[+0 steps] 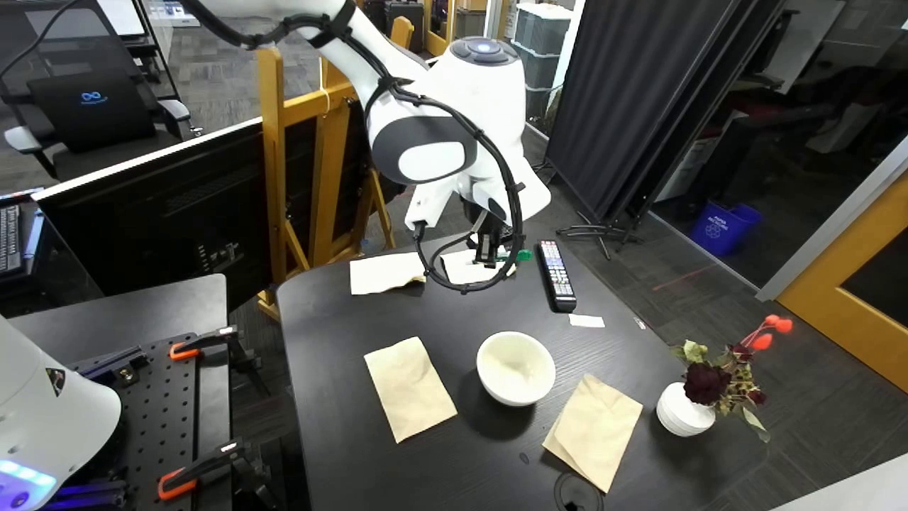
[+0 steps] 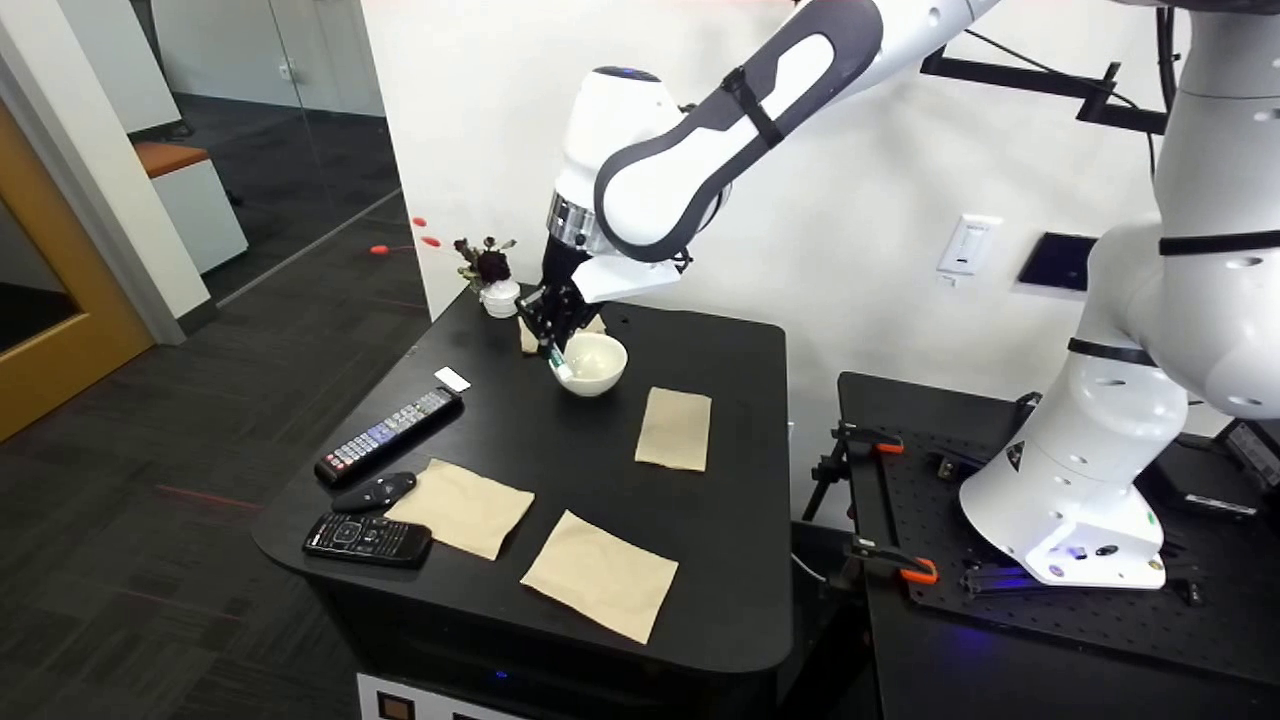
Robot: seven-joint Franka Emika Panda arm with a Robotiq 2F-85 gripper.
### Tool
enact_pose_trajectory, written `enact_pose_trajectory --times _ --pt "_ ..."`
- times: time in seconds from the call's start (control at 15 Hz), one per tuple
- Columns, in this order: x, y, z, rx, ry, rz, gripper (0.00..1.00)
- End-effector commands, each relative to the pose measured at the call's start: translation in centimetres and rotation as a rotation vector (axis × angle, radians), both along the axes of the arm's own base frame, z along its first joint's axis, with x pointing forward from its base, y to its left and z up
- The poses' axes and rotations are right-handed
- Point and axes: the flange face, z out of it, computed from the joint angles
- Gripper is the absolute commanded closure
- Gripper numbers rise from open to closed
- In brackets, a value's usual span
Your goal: Pick up the marker from the bowl and put it on the table
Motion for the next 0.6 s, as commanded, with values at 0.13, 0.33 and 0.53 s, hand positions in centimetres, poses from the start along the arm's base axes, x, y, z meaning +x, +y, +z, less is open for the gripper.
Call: enact_pose_trajectory --times 0.13,0.33,0.53 --pt "-2.6 2.3 -2.2 0.075 0.143 0.253 0.95" --pt "-3.3 3.0 -4.8 0.077 0.204 0.344 0.95" --pt "-3.7 3.9 -7.4 0.070 0.223 0.414 0.95"
